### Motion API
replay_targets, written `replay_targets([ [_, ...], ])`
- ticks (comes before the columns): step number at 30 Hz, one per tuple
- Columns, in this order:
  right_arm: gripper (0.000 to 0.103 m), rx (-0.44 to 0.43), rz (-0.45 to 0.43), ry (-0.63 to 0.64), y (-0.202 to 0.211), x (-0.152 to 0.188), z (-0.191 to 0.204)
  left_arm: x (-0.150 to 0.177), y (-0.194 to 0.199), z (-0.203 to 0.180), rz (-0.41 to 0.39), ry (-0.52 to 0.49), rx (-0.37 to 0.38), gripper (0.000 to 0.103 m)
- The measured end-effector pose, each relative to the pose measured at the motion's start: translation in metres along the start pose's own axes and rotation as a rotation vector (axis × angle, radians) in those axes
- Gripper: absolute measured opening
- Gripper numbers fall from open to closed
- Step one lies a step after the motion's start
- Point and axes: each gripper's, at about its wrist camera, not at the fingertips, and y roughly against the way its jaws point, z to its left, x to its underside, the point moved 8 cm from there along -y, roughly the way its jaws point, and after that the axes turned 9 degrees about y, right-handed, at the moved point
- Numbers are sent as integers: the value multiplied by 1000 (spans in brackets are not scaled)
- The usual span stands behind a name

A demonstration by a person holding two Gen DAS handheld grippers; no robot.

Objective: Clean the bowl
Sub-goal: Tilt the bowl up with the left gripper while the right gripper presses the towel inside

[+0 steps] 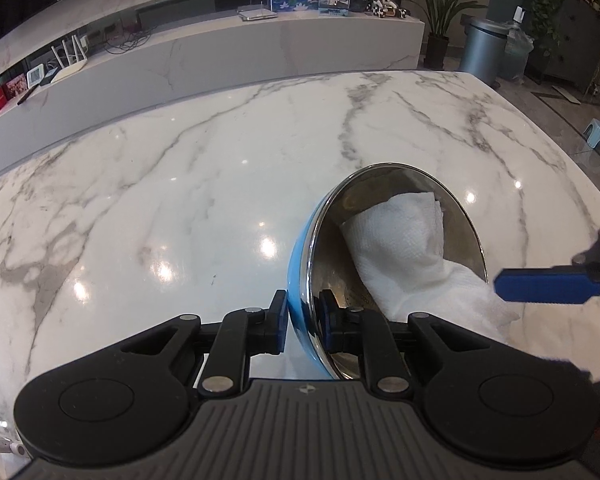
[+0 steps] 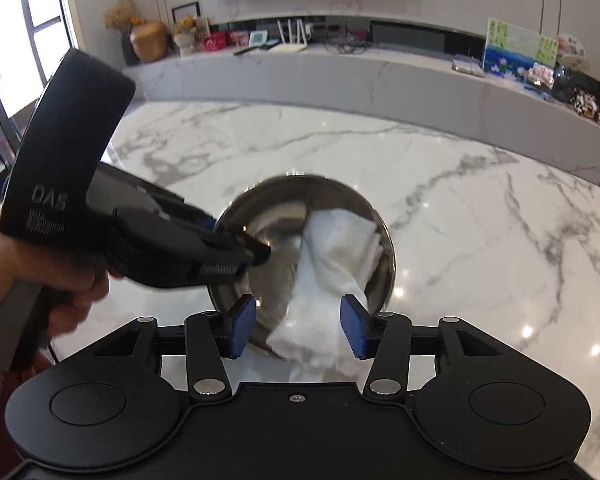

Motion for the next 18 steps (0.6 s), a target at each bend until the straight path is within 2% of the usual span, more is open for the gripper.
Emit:
replay_targets([
  [2,44,48,30,18,-12,3,-2,1,0,0,0,-2,-2,15],
  [4,44,59,42,18,-18,5,-1,1,1,0,0,-3,-2,15],
  [13,44,58,73,42,-44,13,3,0,1,1,4,-1,7,14],
  [16,36,65,81,74,-51,16,7,1,2,2,5,2,10,14],
  [18,28,71,85,82,-54,17,9,1,3,2,5,2,11,14],
])
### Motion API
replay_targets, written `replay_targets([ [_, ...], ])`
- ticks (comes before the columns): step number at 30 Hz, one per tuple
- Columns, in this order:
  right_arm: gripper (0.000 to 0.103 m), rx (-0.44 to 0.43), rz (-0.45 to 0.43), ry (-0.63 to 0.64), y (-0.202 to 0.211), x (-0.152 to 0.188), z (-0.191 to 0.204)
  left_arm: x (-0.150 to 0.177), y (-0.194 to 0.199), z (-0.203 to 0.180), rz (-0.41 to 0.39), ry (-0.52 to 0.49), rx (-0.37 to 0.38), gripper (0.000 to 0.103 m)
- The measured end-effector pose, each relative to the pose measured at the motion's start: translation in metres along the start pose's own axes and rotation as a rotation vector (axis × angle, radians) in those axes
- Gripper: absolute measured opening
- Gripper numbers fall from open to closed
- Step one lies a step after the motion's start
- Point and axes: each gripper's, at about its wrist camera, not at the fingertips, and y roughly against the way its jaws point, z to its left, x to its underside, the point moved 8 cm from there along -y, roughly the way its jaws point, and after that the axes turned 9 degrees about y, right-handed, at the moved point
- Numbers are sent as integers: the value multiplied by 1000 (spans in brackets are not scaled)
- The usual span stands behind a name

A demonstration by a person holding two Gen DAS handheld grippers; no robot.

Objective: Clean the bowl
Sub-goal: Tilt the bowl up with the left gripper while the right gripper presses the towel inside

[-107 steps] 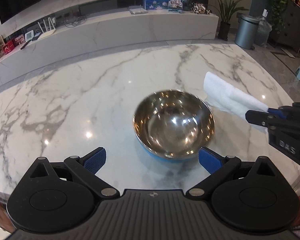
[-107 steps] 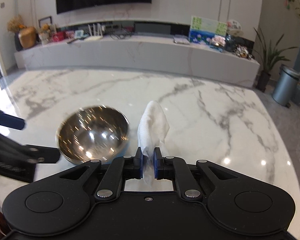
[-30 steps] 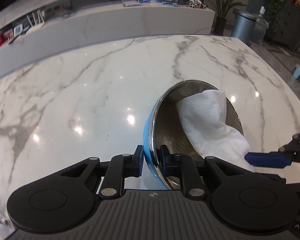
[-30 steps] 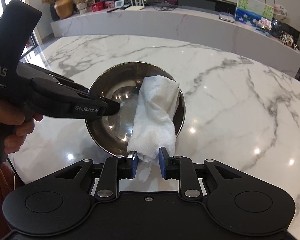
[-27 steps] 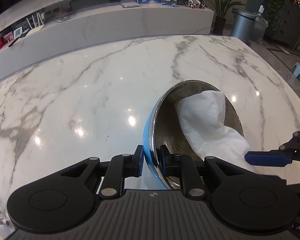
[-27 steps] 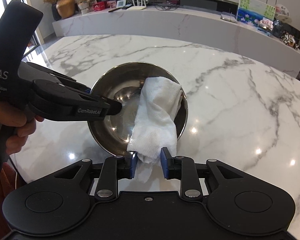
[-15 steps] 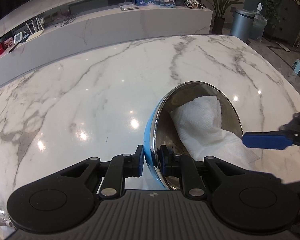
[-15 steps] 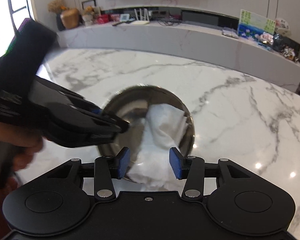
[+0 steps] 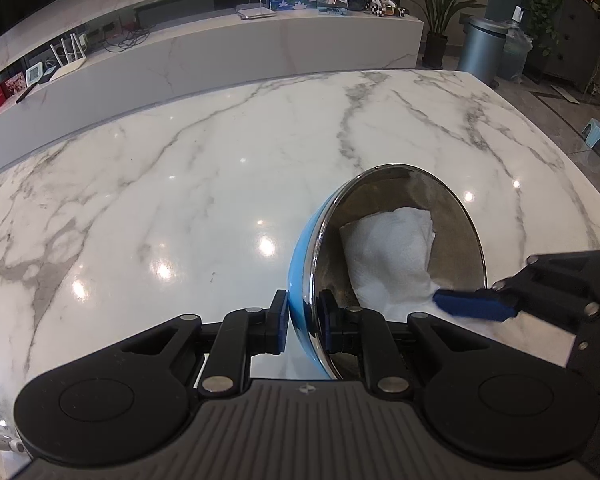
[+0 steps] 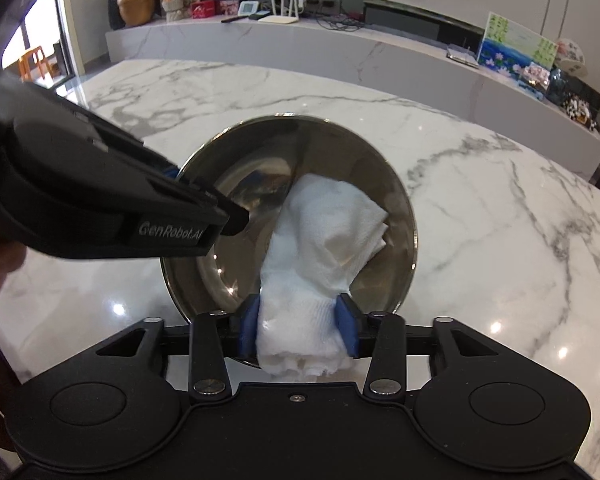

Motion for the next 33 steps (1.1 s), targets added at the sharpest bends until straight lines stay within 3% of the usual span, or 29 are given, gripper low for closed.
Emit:
replay_targets([
  [3,22,6,4,-5,-2,1,0,0,1,0,-1,-2,3,14],
  [13,22,-8,28,-25,-8,4,-1,10,-4,-5,44,19,23,21],
  [23,23,-18,33,-55,-5,3,-3,10,-5,-4,65,35,59,17],
  [26,30,-7,8,-17,4,2,0,11,-5,-4,66,31,60,17],
  [33,29,-23,-71,74,14,-3,12,11,-4,-4,71,24,58,17],
])
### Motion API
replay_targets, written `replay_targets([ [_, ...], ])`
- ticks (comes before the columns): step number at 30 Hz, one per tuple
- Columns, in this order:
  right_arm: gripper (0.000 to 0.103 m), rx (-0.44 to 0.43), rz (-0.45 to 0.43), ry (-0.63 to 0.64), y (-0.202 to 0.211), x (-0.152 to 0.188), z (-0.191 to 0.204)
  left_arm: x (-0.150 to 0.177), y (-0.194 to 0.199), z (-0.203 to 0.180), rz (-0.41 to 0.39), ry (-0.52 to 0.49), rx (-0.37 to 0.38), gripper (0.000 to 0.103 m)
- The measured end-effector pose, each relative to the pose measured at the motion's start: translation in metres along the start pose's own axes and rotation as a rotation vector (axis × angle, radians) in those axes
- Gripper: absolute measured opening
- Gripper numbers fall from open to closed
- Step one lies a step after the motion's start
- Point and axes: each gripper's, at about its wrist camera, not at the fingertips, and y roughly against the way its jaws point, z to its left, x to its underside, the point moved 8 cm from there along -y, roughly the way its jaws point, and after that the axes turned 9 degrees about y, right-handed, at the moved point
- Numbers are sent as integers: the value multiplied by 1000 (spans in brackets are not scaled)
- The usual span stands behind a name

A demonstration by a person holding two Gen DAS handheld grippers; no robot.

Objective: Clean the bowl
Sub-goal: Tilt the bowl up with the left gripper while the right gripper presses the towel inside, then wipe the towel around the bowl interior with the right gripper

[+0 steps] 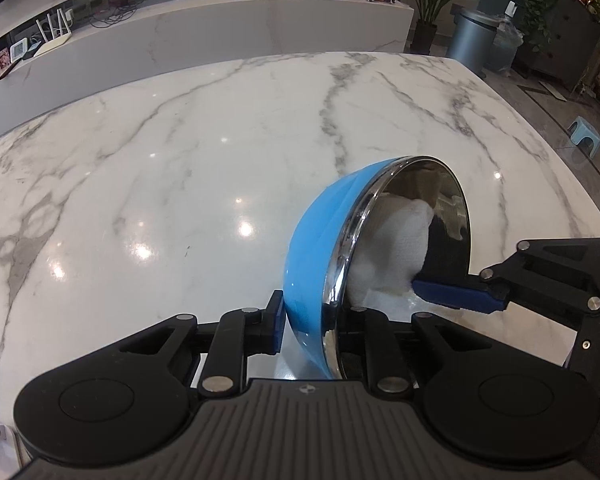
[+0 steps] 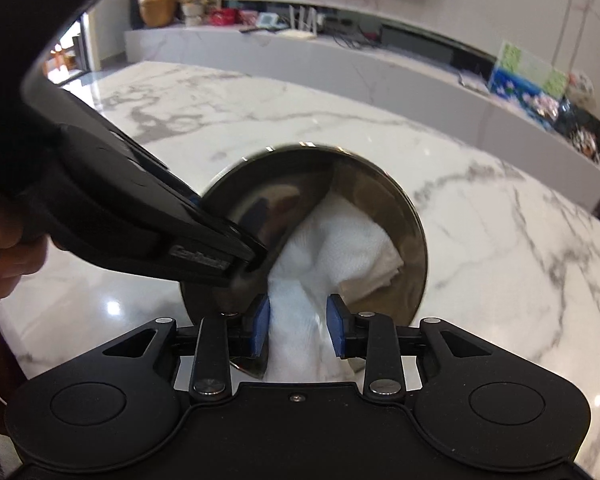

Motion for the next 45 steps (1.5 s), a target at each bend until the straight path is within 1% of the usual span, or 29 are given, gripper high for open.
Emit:
replay_targets([
  [2,25,-8,9,-5,-5,1,2,0,0,0,0,-1,0,17],
  [4,24,-10,19,-18,-9,2,2,1,0,0,1,-1,1,17],
  [8,20,-14,41,-53,-13,2,0,1,0,0,3,-2,2,17],
  [12,17,-10,53,-50,-15,4,-2,0,0,-1,0,-7,1,17],
  [18,14,28,71,-10,-16,9,2,1,0,-5,-17,-51,-24,18],
  [21,14,70,82,17,-16,12,1,0,0,-6,-22,-63,-32,18],
  [24,14,80,86,25,-17,15,0,0,0,-8,-28,-70,-37,17],
  [27,14,57,81,-39,-18,16,-4,-1,-1,-6,-26,-49,-33,17],
  [30,14,23,70,-117,-17,16,-10,1,-4,-4,-6,-14,-16,18],
  [34,15,-16,56,-198,-18,16,-17,6,-7,-4,13,3,-18,20],
  [36,15,-47,49,-245,-19,16,-21,8,-8,-1,25,26,-17,21],
  [39,15,-106,40,-326,-19,17,-25,8,-10,5,50,78,14,21],
  [41,14,-111,40,-334,-19,17,-26,8,-10,6,55,87,25,20],
  [45,14,-74,51,-261,-17,15,-19,7,-9,6,50,76,30,19],
])
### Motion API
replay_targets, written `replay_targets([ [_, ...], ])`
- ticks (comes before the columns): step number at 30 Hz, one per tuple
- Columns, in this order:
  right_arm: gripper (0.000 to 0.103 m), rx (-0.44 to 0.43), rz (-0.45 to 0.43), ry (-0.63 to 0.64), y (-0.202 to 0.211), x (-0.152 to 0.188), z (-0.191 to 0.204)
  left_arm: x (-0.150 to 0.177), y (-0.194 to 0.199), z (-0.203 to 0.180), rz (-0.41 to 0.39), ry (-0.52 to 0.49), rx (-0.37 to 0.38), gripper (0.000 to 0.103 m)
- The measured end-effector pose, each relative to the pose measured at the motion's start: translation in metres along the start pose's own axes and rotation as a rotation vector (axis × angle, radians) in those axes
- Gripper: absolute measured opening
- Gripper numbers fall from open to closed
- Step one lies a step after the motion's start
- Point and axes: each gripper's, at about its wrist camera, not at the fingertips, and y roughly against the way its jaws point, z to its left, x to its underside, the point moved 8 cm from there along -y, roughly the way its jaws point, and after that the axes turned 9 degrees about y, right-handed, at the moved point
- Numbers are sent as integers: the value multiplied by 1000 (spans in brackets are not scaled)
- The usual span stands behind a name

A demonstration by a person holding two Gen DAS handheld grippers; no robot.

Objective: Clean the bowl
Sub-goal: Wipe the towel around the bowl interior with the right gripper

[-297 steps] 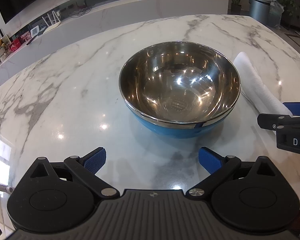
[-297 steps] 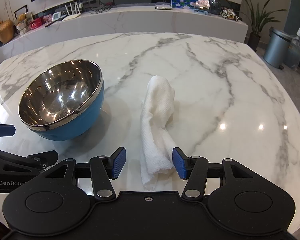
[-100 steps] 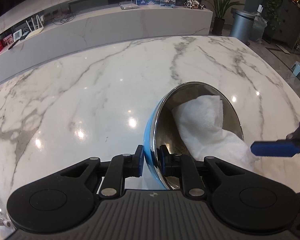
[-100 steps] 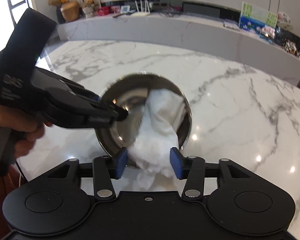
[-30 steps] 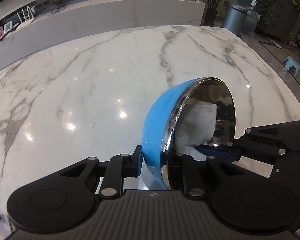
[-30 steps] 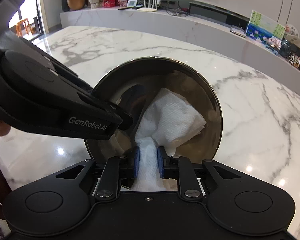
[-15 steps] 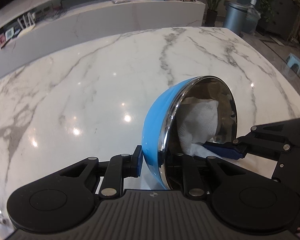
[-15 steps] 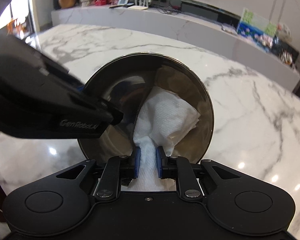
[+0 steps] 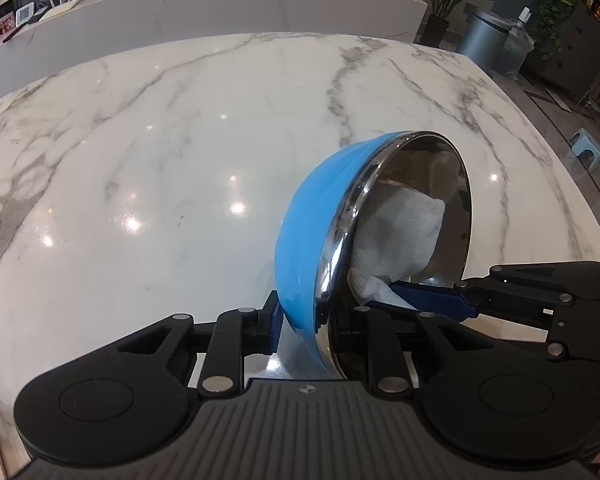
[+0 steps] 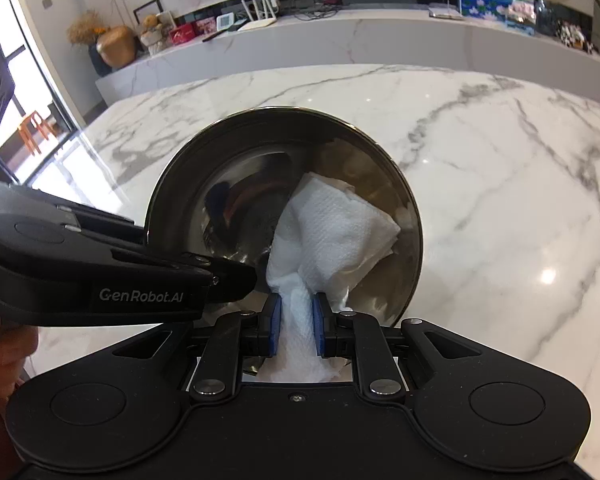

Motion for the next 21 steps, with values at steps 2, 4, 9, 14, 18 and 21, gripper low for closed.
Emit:
replay_targets([
  [2,14,28,5,56,0,0,5,-1,1,-1,-4,-12,-1,19],
  [4,14,51,8,101,0,-1,8,0,2,-3,-13,-38,-14,19],
  [9,14,166,18,262,1,1,17,-1,2,-9,-27,-80,-40,19],
  [14,14,253,23,370,-1,4,20,-2,3,-11,-42,-107,-69,18],
  [18,14,182,11,231,0,2,7,-3,2,-8,-39,-78,-53,18],
  [21,14,128,7,124,0,0,-2,-3,0,-8,-31,-56,-34,22],
])
